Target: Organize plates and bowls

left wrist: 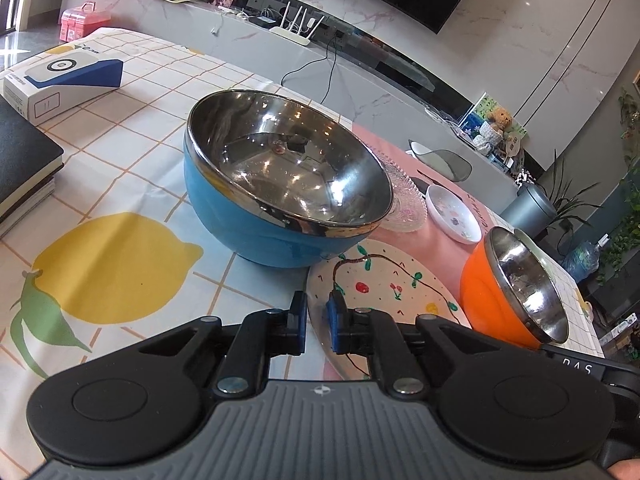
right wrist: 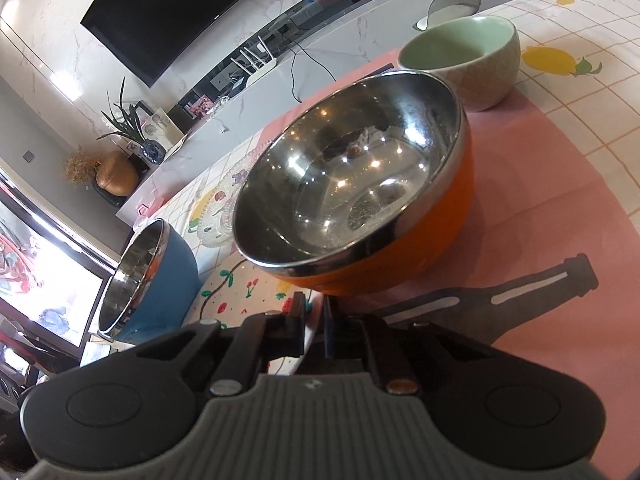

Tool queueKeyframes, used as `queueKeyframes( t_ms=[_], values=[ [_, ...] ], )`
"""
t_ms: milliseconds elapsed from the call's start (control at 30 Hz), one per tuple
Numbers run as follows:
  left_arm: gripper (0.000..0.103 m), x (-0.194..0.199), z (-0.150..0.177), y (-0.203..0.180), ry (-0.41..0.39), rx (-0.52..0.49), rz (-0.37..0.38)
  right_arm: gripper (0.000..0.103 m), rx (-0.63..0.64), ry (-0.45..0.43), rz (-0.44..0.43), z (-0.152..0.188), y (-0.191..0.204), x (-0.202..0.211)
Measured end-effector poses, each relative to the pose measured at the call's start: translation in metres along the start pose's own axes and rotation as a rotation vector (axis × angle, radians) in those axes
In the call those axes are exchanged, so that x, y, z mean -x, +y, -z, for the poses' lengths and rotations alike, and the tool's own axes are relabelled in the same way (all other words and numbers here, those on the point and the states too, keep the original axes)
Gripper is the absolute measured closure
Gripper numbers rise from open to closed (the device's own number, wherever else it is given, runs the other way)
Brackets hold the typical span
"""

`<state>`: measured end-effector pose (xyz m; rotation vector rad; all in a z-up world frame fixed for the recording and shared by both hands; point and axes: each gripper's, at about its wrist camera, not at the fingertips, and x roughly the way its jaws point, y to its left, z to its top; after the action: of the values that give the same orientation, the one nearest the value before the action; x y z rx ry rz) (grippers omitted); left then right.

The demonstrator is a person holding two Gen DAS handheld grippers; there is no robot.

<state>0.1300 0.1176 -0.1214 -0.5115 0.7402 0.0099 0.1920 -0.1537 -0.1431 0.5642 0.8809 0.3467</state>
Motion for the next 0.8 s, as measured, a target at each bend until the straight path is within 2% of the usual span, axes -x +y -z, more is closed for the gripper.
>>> queueKeyframes(
  t_ms=[267,533,800],
  values=[
    [0.091,0.033,0.011,0.0,-0.016,0.005,0.006,0.097,0.026,0.016,-0.024,0.007,0.01,0.027],
    [0.091,0.079,0.033,0.005,-0.03,0.014,-0.012,0.097,0.047,0.064,-0.063,0.034,0.018,0.063],
    [0.091,0.098,0.061,0.012,0.004,0.039,-0.018,0.097,0.051,0.133,-0.057,0.062,0.014,0.082]
  ],
)
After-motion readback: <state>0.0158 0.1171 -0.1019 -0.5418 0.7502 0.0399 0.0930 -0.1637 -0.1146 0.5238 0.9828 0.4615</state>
